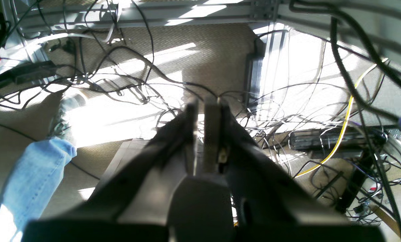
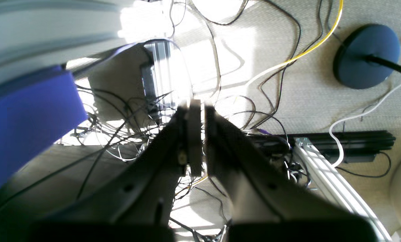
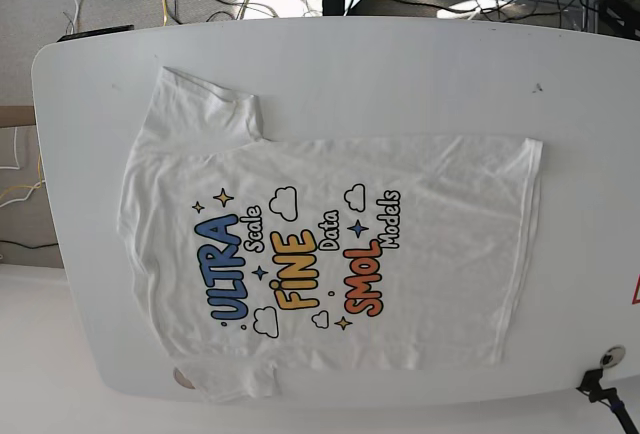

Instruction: Fold the T-shirt properly

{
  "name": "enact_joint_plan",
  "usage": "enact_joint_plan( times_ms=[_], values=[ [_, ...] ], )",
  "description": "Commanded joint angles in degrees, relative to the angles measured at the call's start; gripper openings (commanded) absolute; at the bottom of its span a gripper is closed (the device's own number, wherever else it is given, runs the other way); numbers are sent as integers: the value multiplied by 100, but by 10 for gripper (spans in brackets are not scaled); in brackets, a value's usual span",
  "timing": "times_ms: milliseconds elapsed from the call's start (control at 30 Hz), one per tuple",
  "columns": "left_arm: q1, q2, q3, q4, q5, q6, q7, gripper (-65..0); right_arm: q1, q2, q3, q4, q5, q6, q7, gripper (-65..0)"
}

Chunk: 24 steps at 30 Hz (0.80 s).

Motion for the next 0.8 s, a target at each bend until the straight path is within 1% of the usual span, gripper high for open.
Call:
enact_joint_plan(
  times_ms=[0,233,467,767],
  values=[
    [212,-18,-4,254,13,14,-53,-630,-234,135,5,502,-10,12,94,-647],
    [1065,-18,-4,1635,4,14,-53,-631,-1307,162,-4,2058,-10,12,94,-647],
    [1865,-27,-4,2707,4,14,-53,-631,-2221,170,5,3438,-10,-14,94,-647],
    [2849,-264,-12,4237,4,5,-53,-631,-3258,170,14,5196,-10,-14,94,-647]
  ],
)
